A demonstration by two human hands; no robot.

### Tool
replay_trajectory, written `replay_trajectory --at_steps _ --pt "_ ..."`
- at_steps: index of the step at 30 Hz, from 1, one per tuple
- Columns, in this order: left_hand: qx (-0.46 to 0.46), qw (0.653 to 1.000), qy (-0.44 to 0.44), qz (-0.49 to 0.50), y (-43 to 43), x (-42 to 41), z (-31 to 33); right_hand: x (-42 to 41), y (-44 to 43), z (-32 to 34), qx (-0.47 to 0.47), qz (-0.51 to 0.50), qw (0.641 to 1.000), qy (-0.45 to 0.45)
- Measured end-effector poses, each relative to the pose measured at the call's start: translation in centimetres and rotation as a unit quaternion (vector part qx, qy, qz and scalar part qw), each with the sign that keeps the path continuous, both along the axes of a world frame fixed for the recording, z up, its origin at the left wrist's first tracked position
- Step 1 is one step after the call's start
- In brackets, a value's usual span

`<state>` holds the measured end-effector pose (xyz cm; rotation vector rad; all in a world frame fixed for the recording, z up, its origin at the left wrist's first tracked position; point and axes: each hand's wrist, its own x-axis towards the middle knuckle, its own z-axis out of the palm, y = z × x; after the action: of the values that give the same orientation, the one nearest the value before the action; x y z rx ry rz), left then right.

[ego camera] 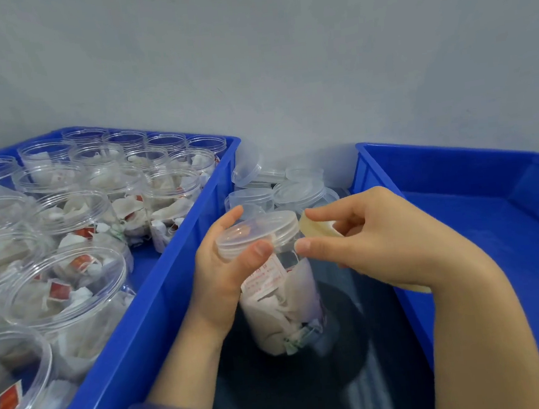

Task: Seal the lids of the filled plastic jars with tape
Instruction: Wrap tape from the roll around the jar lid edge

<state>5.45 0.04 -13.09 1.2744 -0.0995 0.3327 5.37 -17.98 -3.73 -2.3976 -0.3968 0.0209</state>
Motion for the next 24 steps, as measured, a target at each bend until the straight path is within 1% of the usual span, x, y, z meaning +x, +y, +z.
replay_trajectory --at_steps 3,10,12,14,17,19,21,22,24 --pt "0.004 0.999 -0.01 -0.037 0.2 -0.1 0.1 0.2 -0.4 -0.1 0.018 -0.011 1.0 -0.008" --pt "0.082 0.99 -0.015 -0.117 0.9 -0.2 0.2 1.3 -0.9 -1.4 0.026 0.004 0.999 0.026" --pt "0.124 0.986 -0.01 -0.112 1.0 -0.3 0.4 1.9 -0.8 -1.9 0.019 0.018 0.999 0.034" --pt "0.197 0.977 -0.002 -0.087 1.1 -0.5 0.9 2.4 -0.9 -2.6 0.012 0.035 0.998 0.049" --pt "0.31 0.95 -0.002 -0.047 1.4 -0.8 2.1 2.5 -0.8 -3.5 0.049 0.044 0.996 0.065" --pt "0.406 0.913 0.009 -0.023 1.1 -0.8 2.9 2.4 -0.7 -3.9 0.049 0.035 0.997 0.052" --pt "0.486 0.873 0.035 0.02 0.5 -0.7 3.6 2.4 -0.6 -4.2 0.023 0.026 0.999 0.024" --pt "0.505 0.862 0.044 0.034 0.2 -0.6 3.9 2.3 -0.7 -4.3 0.012 0.022 1.0 0.009" --pt "0.51 0.858 0.05 0.038 -0.2 -0.5 4.2 1.9 -1.0 -4.4 0.013 0.013 1.0 -0.003"
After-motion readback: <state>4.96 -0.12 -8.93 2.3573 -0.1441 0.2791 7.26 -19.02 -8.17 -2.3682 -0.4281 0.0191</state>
